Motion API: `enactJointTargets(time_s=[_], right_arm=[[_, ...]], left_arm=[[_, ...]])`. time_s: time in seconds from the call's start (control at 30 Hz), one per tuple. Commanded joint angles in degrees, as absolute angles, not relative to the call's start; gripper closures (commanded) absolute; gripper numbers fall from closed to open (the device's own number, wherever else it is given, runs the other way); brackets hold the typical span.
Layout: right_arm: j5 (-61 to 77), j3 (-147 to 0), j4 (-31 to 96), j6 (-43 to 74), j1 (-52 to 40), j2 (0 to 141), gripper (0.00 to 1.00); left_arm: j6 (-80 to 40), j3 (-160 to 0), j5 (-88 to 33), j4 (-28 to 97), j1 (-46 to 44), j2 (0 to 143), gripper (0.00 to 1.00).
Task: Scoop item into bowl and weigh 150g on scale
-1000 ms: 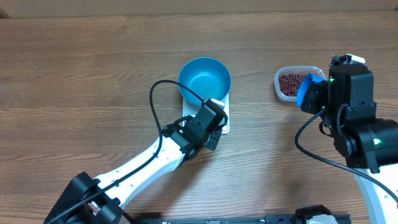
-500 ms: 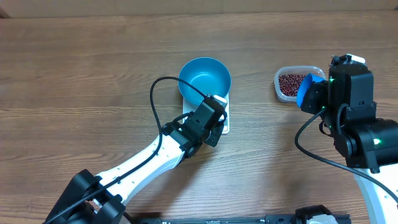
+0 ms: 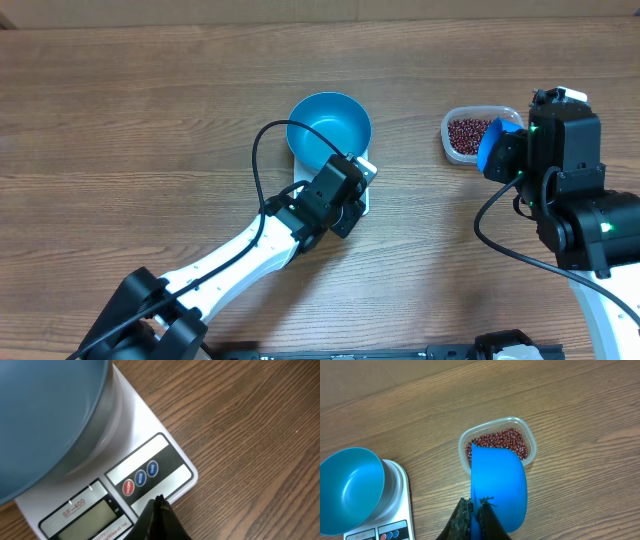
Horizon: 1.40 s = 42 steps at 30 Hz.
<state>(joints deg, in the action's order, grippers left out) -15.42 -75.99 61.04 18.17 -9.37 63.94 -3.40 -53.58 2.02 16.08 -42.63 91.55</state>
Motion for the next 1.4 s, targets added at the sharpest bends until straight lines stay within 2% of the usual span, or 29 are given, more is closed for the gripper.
enactJointTargets(time_s=[0.0,0.57,0.93,1.37], right_arm=[[-16.0,-77.7,60.5,17.9,-8.9,63.6,0.96],[-16.0,-77.6,60.6,17.9,-8.9,64.3,0.96],[-16.0,-77.6,60.6,17.9,-8.9,64.3,0.96],[-16.0,-77.6,60.6,17.9,-8.9,64.3,0.96]], left_arm=[[-2.6,-53.1,0.8,15.0,-42.4,94.3,0.96],[5.0,-52.9,0.9,11.8,-42.2,97.2,0.96],[2.5,-52.9,2.9,10.5,-40.1,98.9,0.96],[2.8,-52.9,-0.1,10.5,-38.3,99.0,0.96]])
